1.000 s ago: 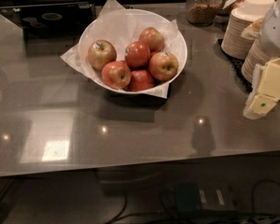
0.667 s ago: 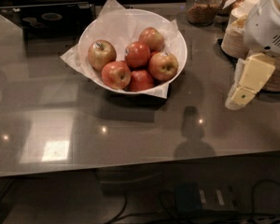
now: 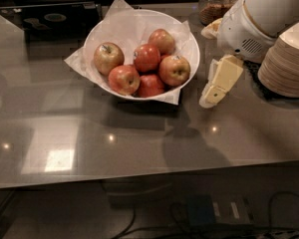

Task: Pick apple from white bowl

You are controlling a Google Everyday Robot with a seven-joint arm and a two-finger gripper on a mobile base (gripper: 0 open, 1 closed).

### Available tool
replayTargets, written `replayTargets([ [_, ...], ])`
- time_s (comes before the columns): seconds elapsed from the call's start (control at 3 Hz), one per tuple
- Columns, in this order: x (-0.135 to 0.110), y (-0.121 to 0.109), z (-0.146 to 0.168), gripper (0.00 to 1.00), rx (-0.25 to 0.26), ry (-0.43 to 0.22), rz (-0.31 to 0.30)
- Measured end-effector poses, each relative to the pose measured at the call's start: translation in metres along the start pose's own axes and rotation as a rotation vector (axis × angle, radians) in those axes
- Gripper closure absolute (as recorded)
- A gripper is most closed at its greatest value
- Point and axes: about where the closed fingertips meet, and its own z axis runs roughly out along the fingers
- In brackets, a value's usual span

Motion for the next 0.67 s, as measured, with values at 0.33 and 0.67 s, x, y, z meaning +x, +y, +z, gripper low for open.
replayTargets([
  [0.33, 0.0, 0.0, 0.0, 0.0, 0.0, 0.0, 0.0],
  [0.67, -0.01, 0.002, 0.012, 0.0, 0.017, -0.053, 0.033],
])
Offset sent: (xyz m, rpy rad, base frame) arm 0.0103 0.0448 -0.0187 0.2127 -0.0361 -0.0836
